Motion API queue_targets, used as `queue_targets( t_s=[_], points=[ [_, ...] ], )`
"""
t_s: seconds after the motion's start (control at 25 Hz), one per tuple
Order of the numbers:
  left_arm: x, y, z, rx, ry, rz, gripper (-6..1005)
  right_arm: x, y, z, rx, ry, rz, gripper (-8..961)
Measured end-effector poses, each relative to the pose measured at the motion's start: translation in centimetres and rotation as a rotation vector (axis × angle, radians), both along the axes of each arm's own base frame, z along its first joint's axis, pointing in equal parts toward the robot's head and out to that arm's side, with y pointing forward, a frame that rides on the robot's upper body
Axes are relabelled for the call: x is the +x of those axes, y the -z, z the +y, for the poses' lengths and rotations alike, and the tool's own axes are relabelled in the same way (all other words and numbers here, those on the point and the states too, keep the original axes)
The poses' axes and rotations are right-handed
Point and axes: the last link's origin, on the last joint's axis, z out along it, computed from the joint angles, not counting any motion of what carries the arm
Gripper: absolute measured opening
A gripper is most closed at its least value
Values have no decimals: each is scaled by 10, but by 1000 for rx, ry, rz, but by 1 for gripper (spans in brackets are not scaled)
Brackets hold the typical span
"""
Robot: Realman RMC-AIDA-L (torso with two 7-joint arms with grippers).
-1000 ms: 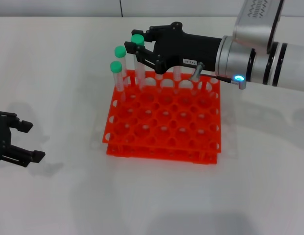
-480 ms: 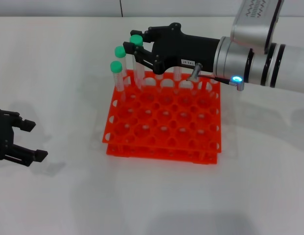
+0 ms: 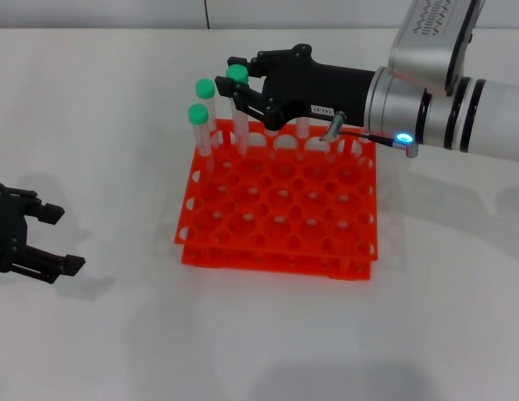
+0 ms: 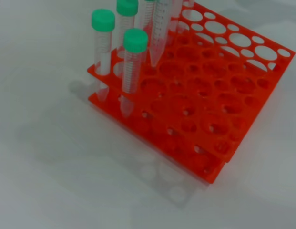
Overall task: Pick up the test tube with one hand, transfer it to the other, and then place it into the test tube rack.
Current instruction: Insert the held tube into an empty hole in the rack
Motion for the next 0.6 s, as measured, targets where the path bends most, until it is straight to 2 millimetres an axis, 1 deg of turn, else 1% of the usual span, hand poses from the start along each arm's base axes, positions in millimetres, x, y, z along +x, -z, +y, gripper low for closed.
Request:
queue_targets(
  t_s=[0.32,0.6],
  points=[
    [1,3,0,-4,-2,-3,884,2,2,1,8,10,-17,253],
    [-4,-1,-3,16,-17,-13,884,-9,-2,-1,2,-17,18,252]
  ],
)
